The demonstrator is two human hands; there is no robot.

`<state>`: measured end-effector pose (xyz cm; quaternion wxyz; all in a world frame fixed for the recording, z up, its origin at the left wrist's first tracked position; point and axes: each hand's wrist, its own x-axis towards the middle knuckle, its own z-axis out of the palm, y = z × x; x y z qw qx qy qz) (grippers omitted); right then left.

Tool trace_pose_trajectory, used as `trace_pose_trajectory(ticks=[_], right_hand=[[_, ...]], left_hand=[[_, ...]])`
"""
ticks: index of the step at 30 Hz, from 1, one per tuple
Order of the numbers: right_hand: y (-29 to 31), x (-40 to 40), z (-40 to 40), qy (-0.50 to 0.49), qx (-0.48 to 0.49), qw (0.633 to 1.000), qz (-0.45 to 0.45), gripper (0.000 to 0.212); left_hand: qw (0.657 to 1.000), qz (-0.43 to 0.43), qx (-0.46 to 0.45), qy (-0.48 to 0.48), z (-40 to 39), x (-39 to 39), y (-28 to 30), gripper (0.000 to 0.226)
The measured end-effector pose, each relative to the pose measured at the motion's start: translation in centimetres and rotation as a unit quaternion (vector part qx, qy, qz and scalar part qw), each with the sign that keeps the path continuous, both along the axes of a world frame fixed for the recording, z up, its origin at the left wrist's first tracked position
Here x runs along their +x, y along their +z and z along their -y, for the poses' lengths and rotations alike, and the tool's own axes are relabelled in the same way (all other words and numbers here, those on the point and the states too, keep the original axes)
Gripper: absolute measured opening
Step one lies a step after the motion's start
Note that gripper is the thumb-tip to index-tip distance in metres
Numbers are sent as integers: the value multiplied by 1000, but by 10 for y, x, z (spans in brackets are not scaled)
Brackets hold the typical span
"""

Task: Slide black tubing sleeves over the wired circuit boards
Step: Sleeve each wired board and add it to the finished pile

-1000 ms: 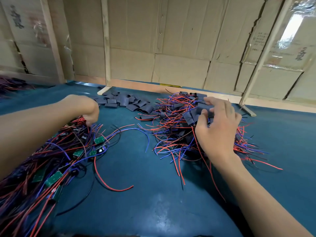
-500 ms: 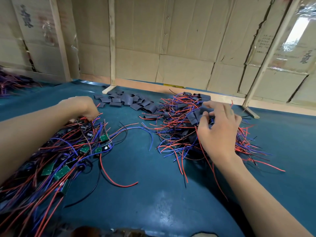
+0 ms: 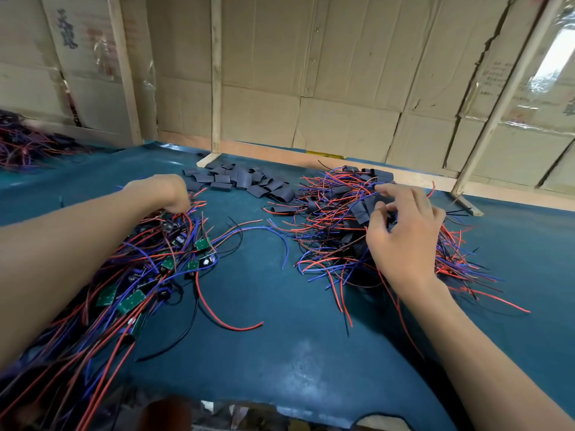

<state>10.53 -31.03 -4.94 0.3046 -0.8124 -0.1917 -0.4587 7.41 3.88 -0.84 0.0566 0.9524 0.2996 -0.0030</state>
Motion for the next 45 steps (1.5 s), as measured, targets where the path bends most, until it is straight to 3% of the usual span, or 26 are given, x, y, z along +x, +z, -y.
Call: trace_pose_trajectory(ticks=[3, 5, 8, 14, 18, 24, 30, 33, 35, 37, 40, 43, 45], right_hand=[[-1, 0, -2, 4, -8, 1000, -3, 32], [-1, -1, -3, 5, -9, 1000, -3, 31], [-1, -2, -2, 11, -12, 1000, -4, 29], [-1, -2, 0, 20, -10, 1000, -8, 29], [-1, -1, -2, 31, -15, 999, -4, 31], [0, -3, -4, 68, -21, 997, 12, 35], [-5, -10, -12, 150, -1, 989, 2, 25], [-6, -14, -17, 175, 6, 984, -14, 20], [-4, -19, -19, 205, 46, 976, -62, 16], [-2, -23, -21, 259, 100, 953, -120, 22], [3, -24, -23, 380, 173, 882, -220, 41], [8, -25, -26, 492, 246, 763, -339, 54], [9, -24, -26, 521, 251, 712, -399, 37]], left_hand=[[993, 29, -118, -11, 0, 5, -8, 49], [994, 27, -102, -30, 2, 8, -12, 56], [993, 63, -80, -53, 7, 13, -15, 27], [973, 184, -117, -77, 10, 19, 6, 39], [934, 283, -167, -142, 14, 17, 36, 21], [946, 235, -66, -214, 26, 16, 76, 27], [934, 234, 24, -269, 52, 5, 100, 14], [896, 334, 44, -290, 62, -12, 115, 11], [856, 405, -16, -321, 71, -25, 127, 14], [819, 411, -180, -359, 86, -36, 130, 15], [781, 313, -391, -372, 110, -42, 109, 12], [747, 220, -511, -363, 140, -35, 60, 7], [743, 209, -538, -338, 150, -26, 28, 9]])
